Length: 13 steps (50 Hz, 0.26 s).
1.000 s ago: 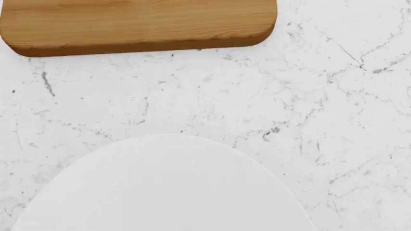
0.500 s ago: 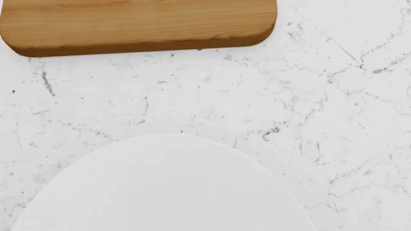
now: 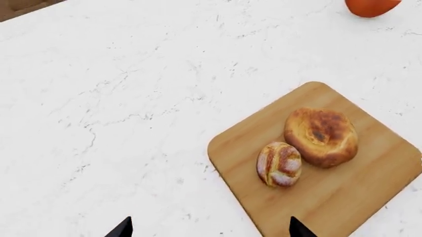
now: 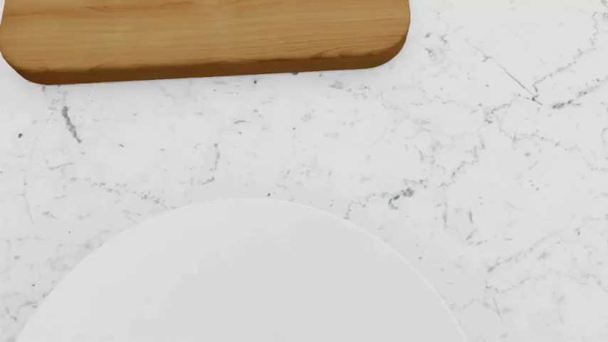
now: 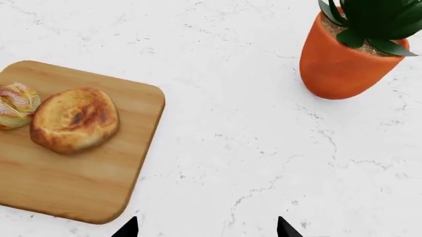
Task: Place all breads on the cutting board.
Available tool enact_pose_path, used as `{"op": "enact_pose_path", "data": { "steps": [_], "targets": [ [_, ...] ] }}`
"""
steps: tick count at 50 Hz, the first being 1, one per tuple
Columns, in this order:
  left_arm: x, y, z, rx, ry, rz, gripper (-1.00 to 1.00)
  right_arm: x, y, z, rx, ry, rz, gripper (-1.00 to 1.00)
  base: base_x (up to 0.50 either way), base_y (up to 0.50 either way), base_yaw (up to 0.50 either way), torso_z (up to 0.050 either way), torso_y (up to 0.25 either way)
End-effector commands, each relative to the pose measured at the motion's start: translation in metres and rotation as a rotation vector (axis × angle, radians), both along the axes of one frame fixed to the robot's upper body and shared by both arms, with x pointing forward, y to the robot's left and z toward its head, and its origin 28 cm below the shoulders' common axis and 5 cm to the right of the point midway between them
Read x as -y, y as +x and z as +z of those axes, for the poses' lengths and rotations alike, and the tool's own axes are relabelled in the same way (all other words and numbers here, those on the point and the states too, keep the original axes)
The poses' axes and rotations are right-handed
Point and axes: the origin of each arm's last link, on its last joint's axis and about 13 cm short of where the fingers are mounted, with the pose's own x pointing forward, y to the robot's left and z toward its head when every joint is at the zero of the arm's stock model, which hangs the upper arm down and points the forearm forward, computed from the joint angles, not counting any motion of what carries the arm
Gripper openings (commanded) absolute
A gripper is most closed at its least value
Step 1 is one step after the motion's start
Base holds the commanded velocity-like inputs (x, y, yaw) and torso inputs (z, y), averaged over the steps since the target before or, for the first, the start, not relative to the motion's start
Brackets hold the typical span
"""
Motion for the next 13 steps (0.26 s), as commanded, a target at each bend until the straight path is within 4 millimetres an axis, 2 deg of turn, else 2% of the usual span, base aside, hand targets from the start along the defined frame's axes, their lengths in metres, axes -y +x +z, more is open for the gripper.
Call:
{"op": "enact_pose_path", "data": {
  "steps": [1,2,3,4,5,6,7,8,9,10,11,13],
  "targets": [
    [-0.070,-0.042,-0.055,0.173,0.121,0.146,1.00,0.003,-0.018,-0.011,0.060,-0.001,-0.022,1.00,0.00,0.00,0.00,0.000,0.000],
    [-0.082,-0.058,-0.080,0.265,0.165,0.208,1.00,0.002,-0.019,-0.010,0.066,0.002,-0.022,1.00,0.00,0.00,0.00,0.000,0.000],
    [-0.066,-0.030,-0.067,0.142,0.021,0.177,1.00,0.002,-0.022,-0.011,0.069,0.004,-0.019,1.00,0.00,0.00,0.00,0.000,0.000],
    [-0.075,-0.048,-0.086,0.302,0.108,0.218,1.00,0.002,-0.025,-0.012,0.077,0.010,-0.019,1.00,0.00,0.00,0.00,0.000,0.000],
    [-0.076,-0.073,-0.109,0.353,0.141,0.317,1.00,0.002,-0.028,-0.013,0.079,0.015,-0.016,1.00,0.00,0.00,0.00,0.000,0.000],
    [-0.062,-0.037,-0.101,0.196,0.004,0.253,1.00,0.002,-0.029,-0.014,0.080,0.017,-0.016,1.00,0.00,0.00,0.00,0.000,0.000],
    [-0.060,-0.061,-0.115,0.372,0.080,0.307,1.00,0.002,-0.031,-0.016,0.082,0.022,-0.020,1.00,0.00,0.00,0.00,0.000,0.000],
    [-0.059,-0.088,-0.133,0.386,0.113,0.434,1.00,0.002,-0.033,-0.018,0.081,0.031,-0.019,1.00,0.00,0.00,0.00,0.000,0.000],
    [-0.058,-0.099,-0.141,0.358,0.078,0.514,1.00,0.002,-0.034,-0.021,0.080,0.044,-0.019,1.00,0.00,0.00,0.00,0.000,0.000],
    [-0.056,-0.067,-0.146,0.174,-0.061,0.443,1.00,0.002,-0.034,-0.023,0.079,0.042,-0.018,1.00,0.00,0.00,0.00,0.000,0.000],
    [-0.040,-0.095,-0.150,0.351,0.022,0.517,1.00,0.001,-0.035,-0.026,0.075,0.047,-0.016,1.00,0.00,0.00,0.00,0.000,0.000],
    [-0.022,-0.098,-0.158,0.308,-0.022,0.492,1.00,0.002,-0.036,-0.032,0.072,0.060,-0.020,1.00,0.00,0.00,0.00,0.000,0.000]
  ]
}}
